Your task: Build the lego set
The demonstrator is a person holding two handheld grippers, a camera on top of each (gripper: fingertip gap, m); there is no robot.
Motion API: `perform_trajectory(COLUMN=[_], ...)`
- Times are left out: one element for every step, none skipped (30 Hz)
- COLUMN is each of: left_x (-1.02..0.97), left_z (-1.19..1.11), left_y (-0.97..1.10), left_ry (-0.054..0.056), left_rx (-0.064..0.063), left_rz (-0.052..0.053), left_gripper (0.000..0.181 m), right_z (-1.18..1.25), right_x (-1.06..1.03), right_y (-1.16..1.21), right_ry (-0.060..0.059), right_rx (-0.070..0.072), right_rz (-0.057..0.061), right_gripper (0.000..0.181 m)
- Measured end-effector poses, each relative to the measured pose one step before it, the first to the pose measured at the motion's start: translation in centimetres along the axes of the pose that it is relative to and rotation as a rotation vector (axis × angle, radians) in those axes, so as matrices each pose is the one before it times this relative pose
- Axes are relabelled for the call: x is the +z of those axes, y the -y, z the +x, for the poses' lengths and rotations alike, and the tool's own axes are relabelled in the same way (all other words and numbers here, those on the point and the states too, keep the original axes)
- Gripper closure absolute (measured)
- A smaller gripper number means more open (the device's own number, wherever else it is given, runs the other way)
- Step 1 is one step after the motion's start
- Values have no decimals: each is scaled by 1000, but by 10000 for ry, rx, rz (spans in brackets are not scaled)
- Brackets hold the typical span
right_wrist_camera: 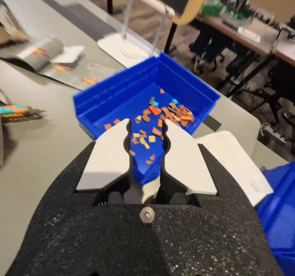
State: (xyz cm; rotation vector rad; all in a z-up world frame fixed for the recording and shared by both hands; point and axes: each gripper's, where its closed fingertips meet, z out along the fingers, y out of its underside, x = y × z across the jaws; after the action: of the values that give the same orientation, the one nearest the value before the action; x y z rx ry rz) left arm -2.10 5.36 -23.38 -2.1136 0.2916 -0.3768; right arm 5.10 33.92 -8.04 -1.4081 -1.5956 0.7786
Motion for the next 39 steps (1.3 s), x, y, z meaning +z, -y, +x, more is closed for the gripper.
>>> perform_trajectory(left_x=[-147, -143, -156, -162, -150, -142, -131, -121, -121, -115, -104, -103, -85, -75, -96, -104, -106, -84, -31, 27, 76, 106, 103, 82, 59, 30, -4, -4, 3, 6, 12, 19, 28, 14, 17, 17, 15, 16, 9], left_z=[-179, -209, -236, -266, -281, -281, -259, -215, -221, -239, -252, -254, -213, -305, -302, -236, -211, -150, -105, -33, -8, 0, -51, -55, -67, -37, -25, -12, 1, -2, 3, 1, 20, 27, 24, 19, 27, 33, 27], left_y=[106, 108, 162, 218, 260, 276, 299, 304, 317, 332, 314, 306, 236, 131, 125, 145, 120, 100, 40, -26, -86, -128, -119, -91, -62, -29, -2, 21, 8, -11, -19, -23, -18, -23, -21, -21, -10, -11, -14], left_ry=[156, 175, 189, 204, 205, 204, 173, 147, 138, 134, 122, 106, 63, 106, 117, 95, 101, 91, 80, 53, 31, 16, 36, 38, 25, 5, -6, -28, -42, -47, -41, -39, -36, -32, -27, -22, -28, -28, -16], left_rx=[-54, -49, -29, -21, 5, 11, 10, 0, -21, -50, -90, -135, -173, -187, -165, -133, -97, -58, -19, 14, 22, 14, -6, -26, -36, -36, -39, -42, -51, -55, -46, -36, -25, -12, -4, -7, -4, 2, 3], left_rz=[112, 122, 150, 184, 205, 212, 211, 207, 224, 238, 237, 248, 214, 110, 109, 133, 116, 91, 41, -14, -71, -102, -100, -82, -55, -25, -1, 7, 0, -10, -18, -22, -24, -21, -18, -18, -16, -17, -15], left_gripper=[143, 140, 138, 136, 135, 135, 134, 135, 135, 135, 135, 135, 136, 136, 136, 136, 137, 137, 137, 137, 137, 137, 137, 137, 137, 137, 138, 138, 138, 139, 139, 139, 140, 140, 140, 141, 141, 141, 141], right_z=[-1147, -1197, -1184, -1083, -970, -905, -955, -982, -963, -869, -742, -591, -446, -324, -181, -55, -60, -35, 48, 141, 203, 147, 138, 179, 155, 47, 14, 25, -43, -50, -27, -1, 34, 46, 47, 14, 24, 8, -24], right_x=[-503, -371, -225, -96, 55, 158, 247, 304, 391, 459, 472, 454, 419, 376, 312, 262, 157, 53, -52, -80, -68, -59, -29, -3, 11, -16, -53, -26, 28, 59, 44, 24, 26, 31, 55, 44, 45, 43, 50], right_y=[398, 403, 384, 277, 82, -24, -103, -177, -343, -488, -549, -588, -699, -777, -871, -887, -763, -550, -401, -411, -462, -444, -437, -413, -330, -134, 77, 59, -65, -96, -59, -32, -26, -48, -50, -41, -21, -31, -46], right_ry=[125, 187, 201, 147, 105, 108, 180, 247, 268, 249, 201, 125, 55, 13, -38, -76, -11, 44, 44, 11, -8, 38, 51, 24, 37, 77, 59, 5, 41, 40, 24, 15, 0, 1, 7, 4, -19, -39, -36], right_rx=[212, 185, 138, 100, 65, 55, 95, 133, 165, 169, 122, 92, 76, 23, -35, -22, 69, 195, 298, 326, 275, 187, 134, 119, 109, 104, 61, 11, 7, 4, 5, 18, 38, 55, 52, 25, -10, -39, -66], right_rz=[529, 536, 547, 492, 378, 321, 305, 279, 201, 113, 106, 118, 61, -3, -107, -179, -138, -47, 22, 13, -31, -35, -74, -112, -87, -24, 50, 46, -35, -64, -40, -18, -19, -35, -42, -31, -23, -29, -34], right_gripper=[143, 139, 135, 131, 129, 124, 121, 118, 118, 117, 116, 117, 118, 118, 120, 120, 120, 121, 122, 123, 125, 127, 129, 129, 129, 131, 133, 134, 135, 136, 136, 136, 137, 137, 137, 137, 138, 138, 138])
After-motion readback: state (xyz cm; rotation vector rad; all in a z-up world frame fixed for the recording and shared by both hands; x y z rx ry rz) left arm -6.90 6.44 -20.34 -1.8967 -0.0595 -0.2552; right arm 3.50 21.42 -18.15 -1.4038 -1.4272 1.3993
